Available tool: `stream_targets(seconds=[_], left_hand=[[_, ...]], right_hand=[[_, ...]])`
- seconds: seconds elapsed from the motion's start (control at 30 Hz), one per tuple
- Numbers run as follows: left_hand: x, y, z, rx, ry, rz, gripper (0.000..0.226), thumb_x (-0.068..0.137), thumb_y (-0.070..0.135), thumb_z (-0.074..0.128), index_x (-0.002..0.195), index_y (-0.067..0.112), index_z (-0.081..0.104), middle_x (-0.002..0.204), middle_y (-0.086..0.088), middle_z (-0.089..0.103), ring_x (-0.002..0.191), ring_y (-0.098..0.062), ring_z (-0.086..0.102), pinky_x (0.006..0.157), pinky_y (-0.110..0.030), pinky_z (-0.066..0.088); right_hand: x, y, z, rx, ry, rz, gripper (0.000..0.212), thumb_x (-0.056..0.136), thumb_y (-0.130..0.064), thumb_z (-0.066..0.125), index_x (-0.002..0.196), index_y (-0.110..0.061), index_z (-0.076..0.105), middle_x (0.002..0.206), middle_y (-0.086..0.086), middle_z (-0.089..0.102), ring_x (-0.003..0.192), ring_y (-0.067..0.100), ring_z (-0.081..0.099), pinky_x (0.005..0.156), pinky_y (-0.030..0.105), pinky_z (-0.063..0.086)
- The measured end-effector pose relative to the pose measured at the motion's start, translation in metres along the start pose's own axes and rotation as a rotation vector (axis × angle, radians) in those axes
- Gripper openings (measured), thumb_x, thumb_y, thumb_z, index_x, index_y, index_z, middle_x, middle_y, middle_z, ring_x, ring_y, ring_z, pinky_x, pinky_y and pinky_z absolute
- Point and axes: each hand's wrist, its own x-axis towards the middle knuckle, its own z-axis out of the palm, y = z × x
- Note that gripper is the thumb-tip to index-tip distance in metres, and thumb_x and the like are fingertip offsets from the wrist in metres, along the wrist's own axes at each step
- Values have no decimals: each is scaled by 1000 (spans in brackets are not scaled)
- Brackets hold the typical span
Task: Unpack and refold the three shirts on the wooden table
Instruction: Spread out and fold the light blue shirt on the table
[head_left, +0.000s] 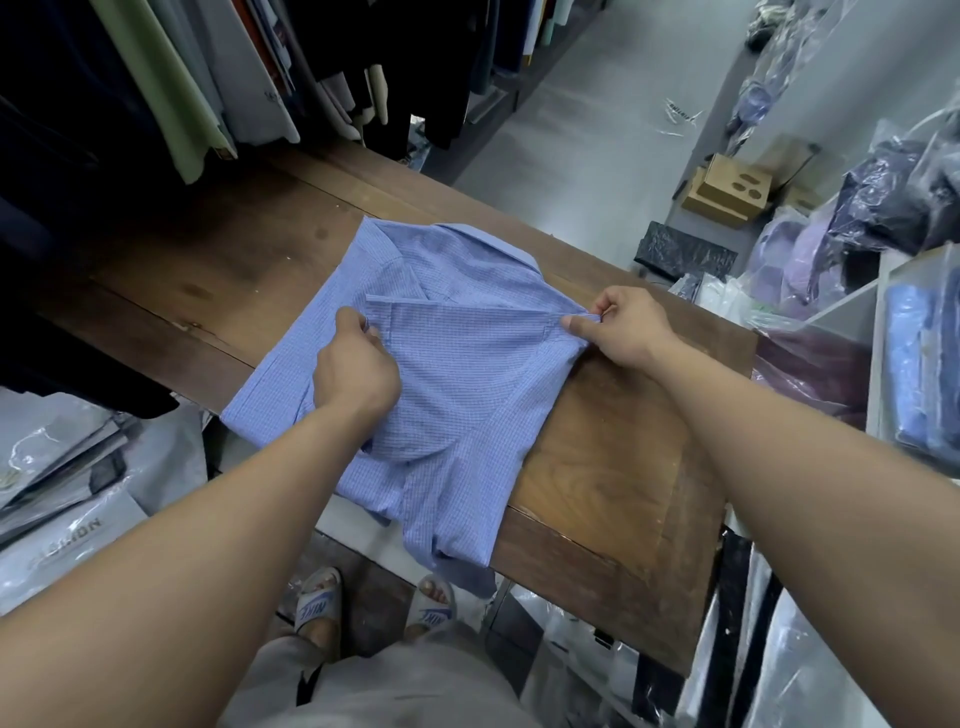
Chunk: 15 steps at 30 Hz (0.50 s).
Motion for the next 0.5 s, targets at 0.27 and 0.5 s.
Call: stream_targets(seconds=[0.27,0.5], left_hand=[[7,-1,1,141,60,4,15,106,30,39,115,18,41,97,-12,61,85,-36,54,68,-44,41],[-8,4,5,273,242,413,31,91,19,58,121,13,53,118,-13,56,109,-35,47,83,-44,40]], right_hand=[[3,-2,13,-35,65,9,40,78,-52,79,81,-21,56,76,-7,58,69,13,52,58,29,40],[3,1,10,-44,61,-27,7,81,-26,69,85,-25,64,72,-8,60,79,17,59,69,28,46]])
